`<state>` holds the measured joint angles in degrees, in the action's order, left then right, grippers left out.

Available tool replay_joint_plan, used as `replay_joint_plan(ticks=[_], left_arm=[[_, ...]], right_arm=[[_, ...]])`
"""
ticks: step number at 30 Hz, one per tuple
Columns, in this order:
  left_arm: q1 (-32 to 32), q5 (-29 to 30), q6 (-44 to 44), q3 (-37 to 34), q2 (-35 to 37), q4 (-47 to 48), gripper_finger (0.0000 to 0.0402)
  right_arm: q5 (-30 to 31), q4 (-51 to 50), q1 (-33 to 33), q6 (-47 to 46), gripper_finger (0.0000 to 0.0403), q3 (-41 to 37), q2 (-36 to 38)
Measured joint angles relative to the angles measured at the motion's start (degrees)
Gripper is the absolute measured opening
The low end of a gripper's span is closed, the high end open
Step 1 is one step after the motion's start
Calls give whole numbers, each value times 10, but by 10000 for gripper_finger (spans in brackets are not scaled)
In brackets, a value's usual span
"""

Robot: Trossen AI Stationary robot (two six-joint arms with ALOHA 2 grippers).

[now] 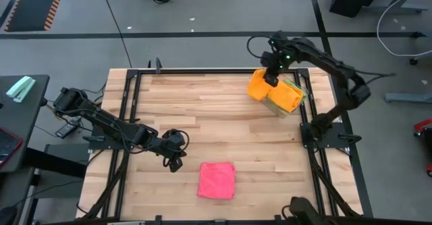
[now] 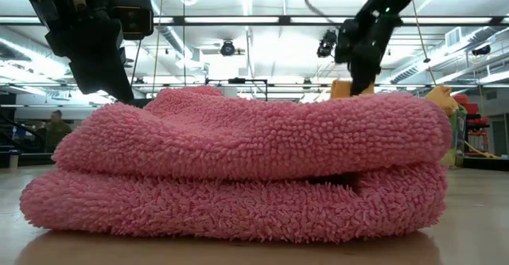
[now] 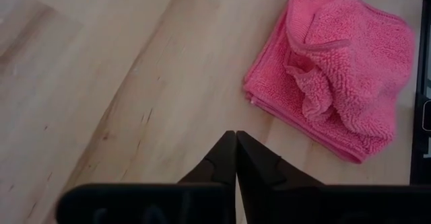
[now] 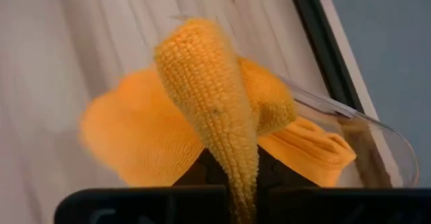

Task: Fold microfiber towels
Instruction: Put the orange towel into the transparent bin

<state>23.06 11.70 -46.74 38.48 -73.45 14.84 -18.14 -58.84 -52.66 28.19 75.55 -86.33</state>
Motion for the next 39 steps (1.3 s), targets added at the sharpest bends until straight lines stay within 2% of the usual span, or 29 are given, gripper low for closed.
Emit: replay_joint_plan(ticks=[2, 5, 12, 20, 25, 33, 39], left_arm=[[0, 0, -1, 0, 0, 1, 12], [0, 0, -7, 0, 0, 1, 11], [0, 0, -7, 0, 0, 1, 27], [0, 0, -6, 0, 0, 4, 14], [0, 0, -6, 0, 0, 4, 13], [0, 0, -6, 0, 0, 5, 25], [0, 0, -7, 0, 0, 5, 13]], right_arm=[[28, 6, 0, 15, 13, 0, -24], [115, 28, 1, 24, 13, 0, -54], [173, 58, -1, 13, 13, 0, -87], [183, 49, -6, -77, 13, 0, -126], [181, 39, -6, -88, 14, 0, -145], [203, 14, -17, -113, 74, 0, -149], [222, -3, -31, -143, 149, 0, -145]])
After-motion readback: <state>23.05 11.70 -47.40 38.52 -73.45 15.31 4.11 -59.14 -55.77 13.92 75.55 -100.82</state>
